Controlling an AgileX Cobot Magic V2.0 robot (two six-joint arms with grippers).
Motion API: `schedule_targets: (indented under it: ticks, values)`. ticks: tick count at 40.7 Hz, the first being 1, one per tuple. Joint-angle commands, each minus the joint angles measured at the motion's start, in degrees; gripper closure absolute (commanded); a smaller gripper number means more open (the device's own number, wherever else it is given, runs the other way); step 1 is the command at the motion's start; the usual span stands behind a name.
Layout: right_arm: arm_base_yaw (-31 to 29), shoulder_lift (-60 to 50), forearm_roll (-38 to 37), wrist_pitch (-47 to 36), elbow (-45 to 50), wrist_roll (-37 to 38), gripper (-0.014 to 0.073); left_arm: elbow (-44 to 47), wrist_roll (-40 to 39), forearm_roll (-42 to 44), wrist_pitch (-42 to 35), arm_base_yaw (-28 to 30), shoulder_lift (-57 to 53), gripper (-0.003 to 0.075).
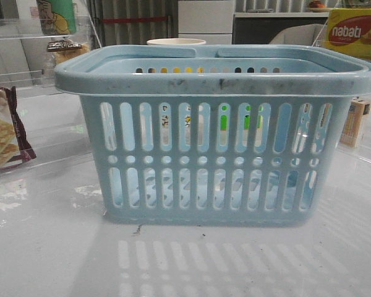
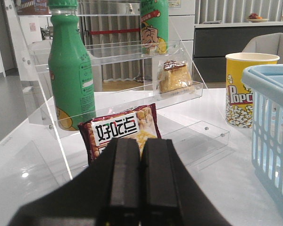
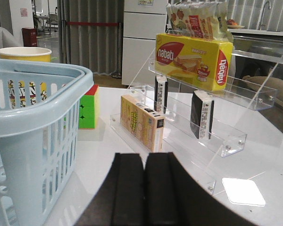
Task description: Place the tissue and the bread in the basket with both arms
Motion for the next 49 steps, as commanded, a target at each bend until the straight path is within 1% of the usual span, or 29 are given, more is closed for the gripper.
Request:
schedule_targets:
  ticks: [1, 31, 37, 40, 44, 46, 49]
  values:
    - [-0.15, -0.97, -0.68, -5.47, 0.09, 0.10, 0.0538, -0.09, -0.06, -0.52, -4.96, -0.12, -0.86, 0.0629]
    - [-0.15, -0.97, -0.68, -5.47, 0.09, 0.10, 0.0538, -0.09, -0.06, -0.52, -4.96, -0.12, -0.86, 0.0629]
    - [-0.15, -0.97, -0.68, -6.72, 0.04, 0.10, 0.0538, -0.22, -0.06, -0.40, -7.73, -0.12, -0.86, 0.0629]
    - [-0.15, -0.97, -0.68, -8.24, -1.03, 0.10, 0.0538, -1.63, -0.06, -0.40, -9.01, -0.12, -0.86, 0.0629]
    - [0.02, -0.97, -0.68, -7.23, -4.78, 0.10, 0.0538, -5.79, -0.06, -0.50, -8.23, -0.12, -0.86, 0.0629]
    - [0.02, -0.97, -0.68, -5.42, -7.47, 0.10, 0.0538, -8.61, -0.17, -0.63, -7.47, -0.12, -0.86, 0.0629]
    - [0.02, -0.69, -0.68, -0.60, -12.55, 0.10, 0.0538, -13.42, -0.17, -0.94, -6.27, -0.12, -0.48, 0.0629]
